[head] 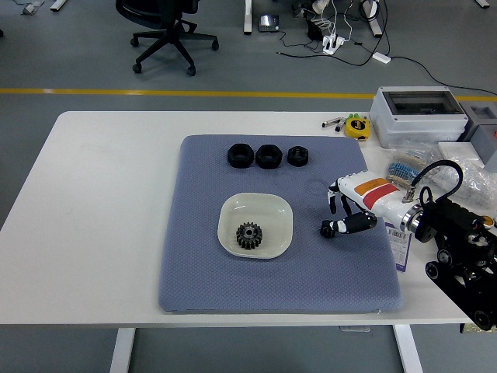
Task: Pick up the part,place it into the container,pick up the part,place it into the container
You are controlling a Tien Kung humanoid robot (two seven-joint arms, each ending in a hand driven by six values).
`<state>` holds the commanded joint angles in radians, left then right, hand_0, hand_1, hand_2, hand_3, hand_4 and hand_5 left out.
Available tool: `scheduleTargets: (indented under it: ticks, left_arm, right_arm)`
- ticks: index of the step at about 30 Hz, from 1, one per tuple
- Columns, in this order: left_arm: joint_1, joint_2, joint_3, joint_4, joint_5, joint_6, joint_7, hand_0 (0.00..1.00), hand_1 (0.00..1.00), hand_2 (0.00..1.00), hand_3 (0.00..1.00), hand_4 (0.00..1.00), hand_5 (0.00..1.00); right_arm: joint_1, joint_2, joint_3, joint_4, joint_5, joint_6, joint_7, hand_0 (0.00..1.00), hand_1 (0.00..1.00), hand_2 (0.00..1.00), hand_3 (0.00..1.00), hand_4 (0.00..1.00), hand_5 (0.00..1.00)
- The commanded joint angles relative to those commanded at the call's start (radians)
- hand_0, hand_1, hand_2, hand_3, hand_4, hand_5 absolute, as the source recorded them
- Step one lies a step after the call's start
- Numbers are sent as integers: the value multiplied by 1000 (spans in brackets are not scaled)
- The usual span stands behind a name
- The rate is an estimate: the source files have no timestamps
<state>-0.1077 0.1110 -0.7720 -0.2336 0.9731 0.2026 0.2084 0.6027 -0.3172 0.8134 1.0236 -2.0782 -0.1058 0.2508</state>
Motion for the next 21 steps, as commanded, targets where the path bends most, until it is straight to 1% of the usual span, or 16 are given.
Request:
scheduleTargets:
  ticks: [2,4,5,6,11,12,17,18,21]
  left_arm:
    - [0,0,1,0,-2,0,-1,691,696,737,580,648,617]
    - [0,1,1,0,-2,-1,-1,691,696,737,580,648,617]
    - [0,1,1,0,-1,-1,-1,691,696,737,580,648,617]
    - [0,1,0,0,0,-1,-1,691,694,738,580,647,615]
    - [-1,1,3,0,-4,-1,-2,691,694,738,580,647,615]
    - [-1,1,3,0,-5,0,-2,691,694,736,580,648,615]
    - [-1,0,5,1,-11,2,-3,691,694,736,580,648,615]
    - [-1,0,5,1,-10,2,-3,691,694,736,580,648,615]
    - [0,-1,4,1,-7,1,-2,691,694,736,580,648,615]
  right_arm:
    - [-2,-5,18,17,5,19,2,60,142,271,498,823,385]
    - [-1,-9,29,29,-2,54,-1,60,142,271,498,823,385]
    - [-1,-12,34,36,-17,80,-3,60,142,271,498,823,385]
    - [0,-15,37,40,-25,93,-3,234,343,519,596,998,517]
    - [-8,-21,53,42,-62,122,-7,234,343,519,596,998,517]
    - [-10,-24,53,40,-70,122,-7,412,528,697,684,998,525]
    - [-23,-30,49,30,-81,115,0,412,528,697,684,998,525]
    - [-25,-30,47,27,-79,112,1,408,525,643,652,998,422]
    - [-30,-25,39,15,-73,97,3,408,525,643,652,998,422]
